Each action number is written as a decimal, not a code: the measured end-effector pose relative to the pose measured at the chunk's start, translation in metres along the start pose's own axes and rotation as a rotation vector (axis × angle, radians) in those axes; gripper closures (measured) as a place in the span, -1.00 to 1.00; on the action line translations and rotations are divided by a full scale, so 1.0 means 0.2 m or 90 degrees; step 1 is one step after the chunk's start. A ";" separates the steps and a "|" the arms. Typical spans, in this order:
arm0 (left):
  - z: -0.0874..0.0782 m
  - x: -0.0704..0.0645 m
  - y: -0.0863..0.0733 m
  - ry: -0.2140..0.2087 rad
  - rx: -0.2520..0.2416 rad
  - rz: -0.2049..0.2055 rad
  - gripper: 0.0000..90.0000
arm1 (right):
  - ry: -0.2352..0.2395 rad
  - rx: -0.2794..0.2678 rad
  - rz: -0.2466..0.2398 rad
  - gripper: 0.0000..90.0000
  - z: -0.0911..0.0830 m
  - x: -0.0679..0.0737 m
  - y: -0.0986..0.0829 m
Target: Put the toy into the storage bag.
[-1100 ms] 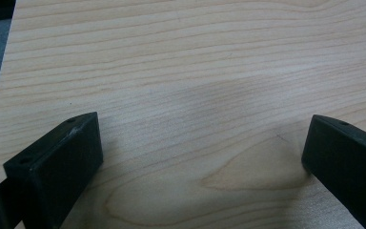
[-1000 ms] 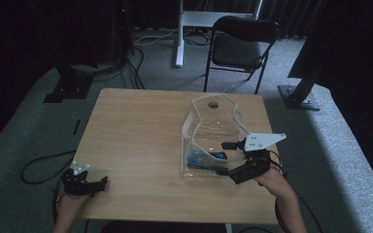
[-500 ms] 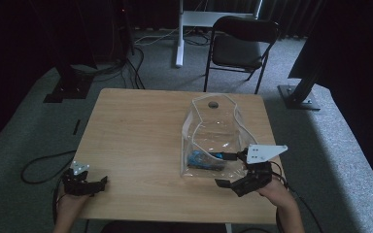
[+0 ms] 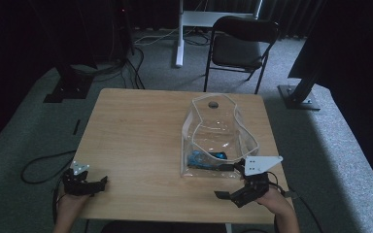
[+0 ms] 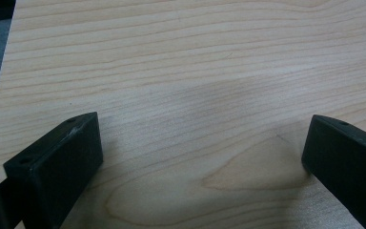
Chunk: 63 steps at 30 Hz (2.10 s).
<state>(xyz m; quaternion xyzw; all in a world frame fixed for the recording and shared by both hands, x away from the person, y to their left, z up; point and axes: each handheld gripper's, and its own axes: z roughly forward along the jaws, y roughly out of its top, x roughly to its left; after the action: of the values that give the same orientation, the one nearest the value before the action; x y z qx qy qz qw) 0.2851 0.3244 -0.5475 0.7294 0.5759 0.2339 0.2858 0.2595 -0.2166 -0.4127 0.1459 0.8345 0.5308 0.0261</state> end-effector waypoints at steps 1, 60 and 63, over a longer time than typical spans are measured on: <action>0.00 0.00 0.00 0.000 0.000 0.000 -0.99 | 0.001 0.001 -0.001 -0.71 0.01 0.00 -0.01; 0.00 0.00 0.00 0.000 0.000 0.000 -0.99 | -0.178 0.149 0.112 -0.70 0.05 -0.26 -0.72; 0.00 0.00 0.00 0.000 0.000 0.000 -0.99 | -0.201 0.155 0.103 -0.70 0.05 -0.26 -0.72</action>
<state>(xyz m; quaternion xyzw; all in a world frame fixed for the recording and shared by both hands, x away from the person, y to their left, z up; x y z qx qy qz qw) 0.2848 0.3243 -0.5475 0.7292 0.5763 0.2339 0.2855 0.2803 -0.2785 -0.5511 0.2960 0.8635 0.3969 0.0959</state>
